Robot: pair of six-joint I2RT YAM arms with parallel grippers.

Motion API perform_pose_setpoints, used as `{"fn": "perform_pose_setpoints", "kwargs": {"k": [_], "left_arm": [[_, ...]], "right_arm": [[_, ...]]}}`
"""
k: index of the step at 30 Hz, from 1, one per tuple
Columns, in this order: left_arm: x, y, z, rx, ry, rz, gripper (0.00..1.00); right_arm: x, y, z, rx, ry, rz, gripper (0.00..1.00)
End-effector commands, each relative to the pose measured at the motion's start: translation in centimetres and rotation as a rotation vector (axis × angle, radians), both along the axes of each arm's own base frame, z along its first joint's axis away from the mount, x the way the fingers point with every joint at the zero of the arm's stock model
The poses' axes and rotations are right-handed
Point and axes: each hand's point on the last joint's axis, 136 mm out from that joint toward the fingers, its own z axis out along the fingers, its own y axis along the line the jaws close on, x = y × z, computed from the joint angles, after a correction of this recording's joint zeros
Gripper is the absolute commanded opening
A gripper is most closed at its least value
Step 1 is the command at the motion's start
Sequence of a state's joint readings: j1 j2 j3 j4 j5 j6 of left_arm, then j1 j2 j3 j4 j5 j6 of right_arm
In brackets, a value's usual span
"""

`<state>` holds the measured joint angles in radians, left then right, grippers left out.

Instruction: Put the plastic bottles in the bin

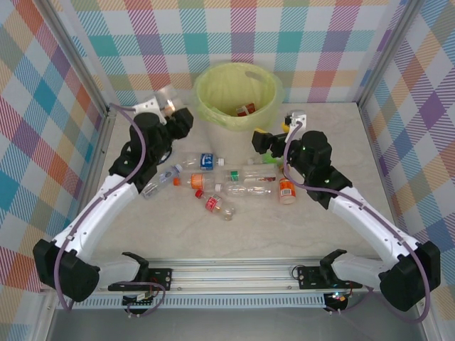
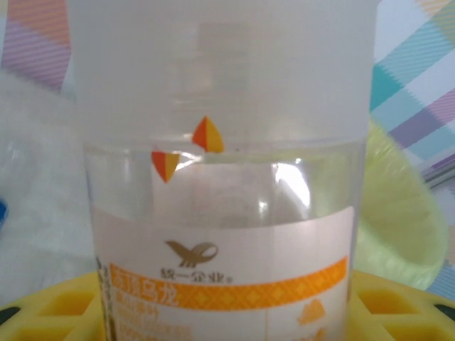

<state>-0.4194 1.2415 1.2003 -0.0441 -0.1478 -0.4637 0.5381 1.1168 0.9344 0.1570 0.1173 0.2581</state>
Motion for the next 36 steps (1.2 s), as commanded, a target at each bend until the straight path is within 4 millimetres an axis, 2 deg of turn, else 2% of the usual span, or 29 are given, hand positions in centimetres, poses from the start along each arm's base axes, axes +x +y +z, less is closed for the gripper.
{"fn": "perform_pose_setpoints", "kwargs": {"k": [1,8,11,16,22,25,28,36], "left_arm": [[2.2,-0.8,3.1,0.118,-0.115,-0.007,0.41],[5.5,-3.7,6.9,0.172,-0.219,-0.094,0.42],[6.9,-4.7,7.4,0.192,-0.232,-0.115,0.42],[9.4,-7.1,6.1,0.273,-0.175,-0.198,0.41],[11.8,-8.4,3.5,0.366,-0.081,-0.233,0.4],[12.4,-8.7,1.0,0.401,0.006,-0.254,0.4],[12.6,-9.1,-0.6,0.425,0.061,-0.283,0.4],[12.9,-10.5,-3.1,0.472,0.115,-0.322,0.43]], "right_arm": [[-0.5,-0.6,0.8,0.018,-0.029,-0.021,1.0],[-1.0,-1.1,1.1,0.012,-0.036,-0.025,1.0],[-1.2,-1.2,1.0,0.01,-0.034,-0.027,1.0],[-1.8,-1.9,1.2,-0.001,-0.03,-0.042,1.0],[-2.5,-3.2,1.5,0.007,-0.039,-0.086,1.0],[-2.8,-3.6,1.5,0.004,-0.036,-0.099,1.0],[-3.1,-4.0,1.4,-0.004,-0.032,-0.106,1.0],[-2.8,-4.0,0.8,-0.009,-0.018,-0.115,1.0]]}}
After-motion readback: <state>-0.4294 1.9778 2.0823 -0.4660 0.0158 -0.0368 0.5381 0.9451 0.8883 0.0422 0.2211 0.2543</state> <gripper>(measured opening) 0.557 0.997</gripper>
